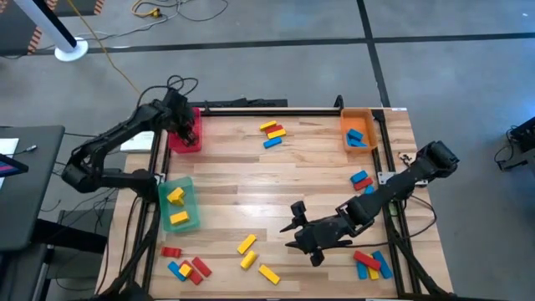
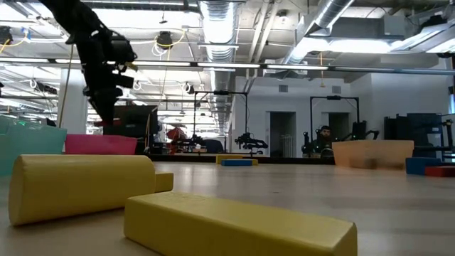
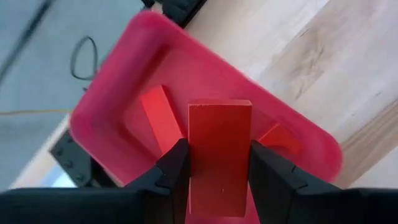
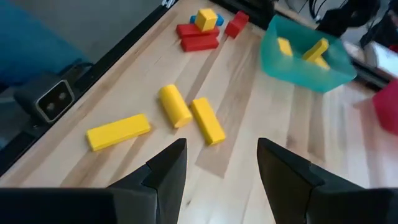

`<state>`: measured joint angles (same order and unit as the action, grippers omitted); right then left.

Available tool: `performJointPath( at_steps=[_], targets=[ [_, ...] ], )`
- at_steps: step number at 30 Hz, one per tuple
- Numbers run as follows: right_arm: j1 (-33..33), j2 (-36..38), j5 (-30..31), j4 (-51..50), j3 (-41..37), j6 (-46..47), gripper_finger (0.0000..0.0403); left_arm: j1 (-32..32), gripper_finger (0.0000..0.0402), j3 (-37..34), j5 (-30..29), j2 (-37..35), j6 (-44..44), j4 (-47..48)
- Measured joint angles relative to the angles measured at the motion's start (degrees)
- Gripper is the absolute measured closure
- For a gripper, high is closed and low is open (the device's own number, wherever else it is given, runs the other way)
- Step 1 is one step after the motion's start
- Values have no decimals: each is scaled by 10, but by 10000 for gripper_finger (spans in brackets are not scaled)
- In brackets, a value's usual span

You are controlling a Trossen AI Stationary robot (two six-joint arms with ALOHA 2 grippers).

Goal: Sort blocks
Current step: Put the red block into the red bin, then put the yellow block into the green bin

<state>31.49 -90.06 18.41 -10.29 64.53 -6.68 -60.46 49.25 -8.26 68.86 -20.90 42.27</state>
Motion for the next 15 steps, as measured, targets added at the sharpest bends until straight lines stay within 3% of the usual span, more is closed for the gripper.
performJointPath(
  at_steps=[4,15],
  targets=[
    [11,0,0,-15,0,30,194,-18,260,0,40,30,-3,-10],
    [35,0,14,-63,0,106,194,-19,227,0,39,90,10,-26]
  ],
)
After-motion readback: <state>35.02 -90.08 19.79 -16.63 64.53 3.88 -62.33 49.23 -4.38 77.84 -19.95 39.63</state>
